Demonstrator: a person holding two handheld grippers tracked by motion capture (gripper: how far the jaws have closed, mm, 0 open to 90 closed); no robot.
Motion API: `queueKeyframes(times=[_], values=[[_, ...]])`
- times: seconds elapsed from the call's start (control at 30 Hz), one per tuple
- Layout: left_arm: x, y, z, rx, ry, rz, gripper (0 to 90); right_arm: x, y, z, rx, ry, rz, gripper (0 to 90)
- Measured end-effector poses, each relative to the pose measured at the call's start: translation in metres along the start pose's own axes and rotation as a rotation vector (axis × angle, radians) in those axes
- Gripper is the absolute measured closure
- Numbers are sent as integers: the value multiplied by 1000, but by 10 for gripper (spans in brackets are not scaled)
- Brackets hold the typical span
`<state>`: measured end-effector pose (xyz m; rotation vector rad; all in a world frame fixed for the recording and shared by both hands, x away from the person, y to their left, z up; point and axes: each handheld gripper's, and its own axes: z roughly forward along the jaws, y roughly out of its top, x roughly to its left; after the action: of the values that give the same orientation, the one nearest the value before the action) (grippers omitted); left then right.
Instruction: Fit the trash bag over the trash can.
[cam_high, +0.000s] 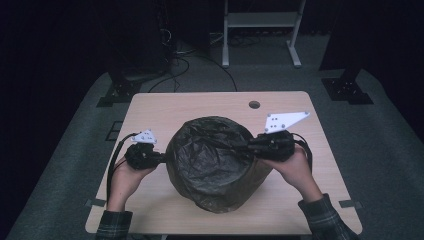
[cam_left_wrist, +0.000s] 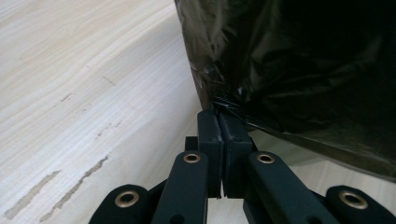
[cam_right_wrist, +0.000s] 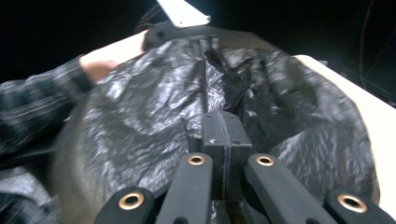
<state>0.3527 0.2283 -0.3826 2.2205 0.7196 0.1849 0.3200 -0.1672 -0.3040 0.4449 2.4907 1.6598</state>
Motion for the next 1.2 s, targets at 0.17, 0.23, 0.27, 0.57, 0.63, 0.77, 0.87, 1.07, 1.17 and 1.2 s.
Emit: queueKeyframes(times=[0.17, 0.23, 0.27, 0.57, 0.63, 0.77, 0.87, 1.07, 1.17, 1.2], values=[[-8, -2, -2, 8, -3, 9, 882, 24, -14, -17, -14, 39, -15, 900], [-9, -4, -3, 10, -2, 2, 882, 32, -19, -22, -16, 53, -18, 900], [-9, -4, -3, 10, -2, 2, 883, 36, -22, -24, -17, 61, -18, 900], [-2, -18, -8, 10, 7, -35, 883, 64, -50, -30, -4, 136, -12, 900], [1, -22, -5, 25, 9, -46, 883, 66, -58, -29, 14, 140, -1, 900], [3, -24, 3, 37, -5, -53, 889, 65, -70, -25, 28, 148, 24, 900], [2, -22, 13, 87, 28, -35, 891, 62, -81, -16, 62, 131, 44, 900], [6, -23, 31, 140, 30, -30, 897, 52, -93, -5, 110, 92, 64, 900], [8, -23, 37, 162, 41, -33, 898, 50, -94, -4, 136, 57, 59, 900], [9, -23, 39, 169, 41, -33, 898, 48, -96, -4, 146, 46, 67, 900]])
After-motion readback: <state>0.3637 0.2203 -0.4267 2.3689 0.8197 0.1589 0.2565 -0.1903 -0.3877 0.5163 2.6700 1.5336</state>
